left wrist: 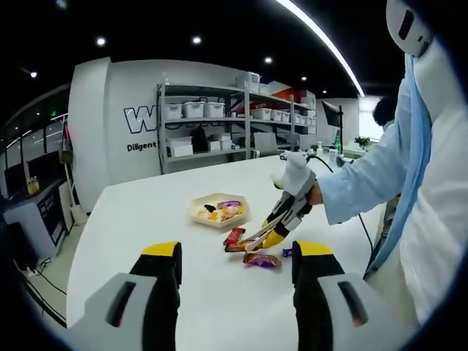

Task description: Place the target food into the container with the food tongs after gripping and lifting it, then release it inside without dropping or visibly crushing the food.

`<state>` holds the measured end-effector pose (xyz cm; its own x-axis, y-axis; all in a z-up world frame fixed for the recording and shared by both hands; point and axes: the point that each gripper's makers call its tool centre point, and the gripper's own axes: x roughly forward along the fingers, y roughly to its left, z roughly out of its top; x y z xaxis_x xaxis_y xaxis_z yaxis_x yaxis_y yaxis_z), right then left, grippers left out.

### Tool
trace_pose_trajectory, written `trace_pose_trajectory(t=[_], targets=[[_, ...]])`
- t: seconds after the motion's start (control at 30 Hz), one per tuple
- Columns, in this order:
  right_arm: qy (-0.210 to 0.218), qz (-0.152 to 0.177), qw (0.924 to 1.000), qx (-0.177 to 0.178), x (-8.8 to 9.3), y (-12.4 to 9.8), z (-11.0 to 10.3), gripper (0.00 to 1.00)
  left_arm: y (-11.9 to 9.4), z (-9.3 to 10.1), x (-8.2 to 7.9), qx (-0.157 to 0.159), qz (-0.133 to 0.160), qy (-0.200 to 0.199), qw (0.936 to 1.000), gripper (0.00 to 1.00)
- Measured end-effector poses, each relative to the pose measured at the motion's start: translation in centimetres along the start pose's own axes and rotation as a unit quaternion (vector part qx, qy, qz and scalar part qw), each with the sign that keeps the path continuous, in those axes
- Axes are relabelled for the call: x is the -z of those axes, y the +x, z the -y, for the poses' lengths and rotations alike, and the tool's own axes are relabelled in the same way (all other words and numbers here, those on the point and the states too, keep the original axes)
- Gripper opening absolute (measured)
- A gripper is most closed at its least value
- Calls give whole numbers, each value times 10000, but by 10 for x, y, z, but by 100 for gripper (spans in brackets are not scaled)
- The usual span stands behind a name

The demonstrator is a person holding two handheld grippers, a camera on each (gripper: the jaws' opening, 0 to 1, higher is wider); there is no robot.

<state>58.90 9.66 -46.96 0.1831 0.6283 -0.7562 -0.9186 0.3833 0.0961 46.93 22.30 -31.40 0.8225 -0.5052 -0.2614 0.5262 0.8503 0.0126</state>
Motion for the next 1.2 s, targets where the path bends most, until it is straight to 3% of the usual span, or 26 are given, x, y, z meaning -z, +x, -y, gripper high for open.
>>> trace_pose_trajectory(t=[0.27, 0.8, 1.2], targets=[[-65, 190, 9997, 133, -18, -14, 11, 15, 1, 0, 0, 10, 11, 10, 10000, 59], [-63, 365, 9969, 689, -45, -46, 81, 15, 5, -4, 0, 19, -5, 7, 10000, 59], [-101, 418, 9947, 931, -63, -55, 118, 15, 10, -8, 0, -21, -42, -19, 10000, 58]])
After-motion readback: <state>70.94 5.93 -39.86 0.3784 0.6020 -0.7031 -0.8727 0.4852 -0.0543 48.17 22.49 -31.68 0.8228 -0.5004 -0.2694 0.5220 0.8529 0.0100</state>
